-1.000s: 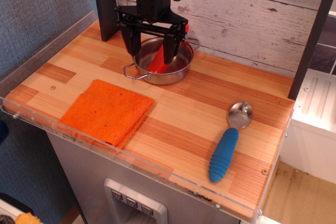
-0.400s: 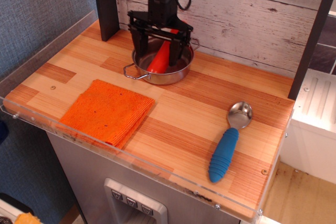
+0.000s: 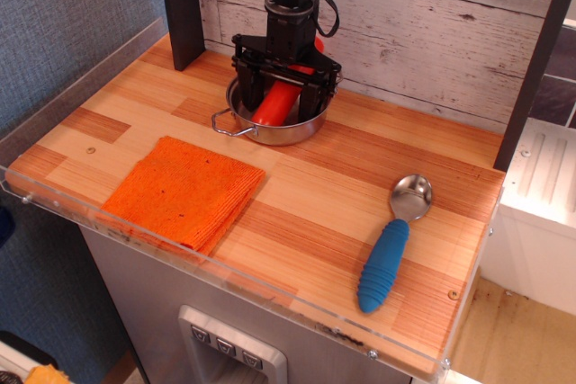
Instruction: Put the long red item on the orange cloth.
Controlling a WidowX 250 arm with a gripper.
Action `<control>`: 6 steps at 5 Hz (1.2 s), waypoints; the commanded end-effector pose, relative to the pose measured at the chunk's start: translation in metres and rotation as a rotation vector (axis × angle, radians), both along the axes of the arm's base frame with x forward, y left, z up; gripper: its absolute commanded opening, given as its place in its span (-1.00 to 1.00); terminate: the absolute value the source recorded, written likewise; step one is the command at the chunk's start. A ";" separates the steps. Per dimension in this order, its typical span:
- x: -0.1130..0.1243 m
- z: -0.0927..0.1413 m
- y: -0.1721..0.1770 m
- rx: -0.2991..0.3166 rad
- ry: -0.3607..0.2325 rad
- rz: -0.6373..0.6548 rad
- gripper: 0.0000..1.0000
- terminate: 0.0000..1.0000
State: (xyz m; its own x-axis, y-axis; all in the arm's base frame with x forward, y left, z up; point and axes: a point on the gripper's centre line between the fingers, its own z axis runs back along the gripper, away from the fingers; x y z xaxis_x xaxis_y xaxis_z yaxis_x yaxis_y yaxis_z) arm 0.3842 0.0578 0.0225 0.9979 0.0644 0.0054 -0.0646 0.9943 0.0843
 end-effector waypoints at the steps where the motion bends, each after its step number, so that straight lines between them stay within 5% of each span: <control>1: 0.001 0.025 0.001 0.009 -0.060 -0.017 -1.00 -1.00; 3: -0.030 0.084 0.007 -0.041 -0.243 -0.015 -1.00 -1.00; 4: -0.067 0.099 0.013 -0.054 -0.269 0.010 -1.00 -1.00; 6: -0.115 0.064 0.028 -0.056 -0.090 0.065 -1.00 -1.00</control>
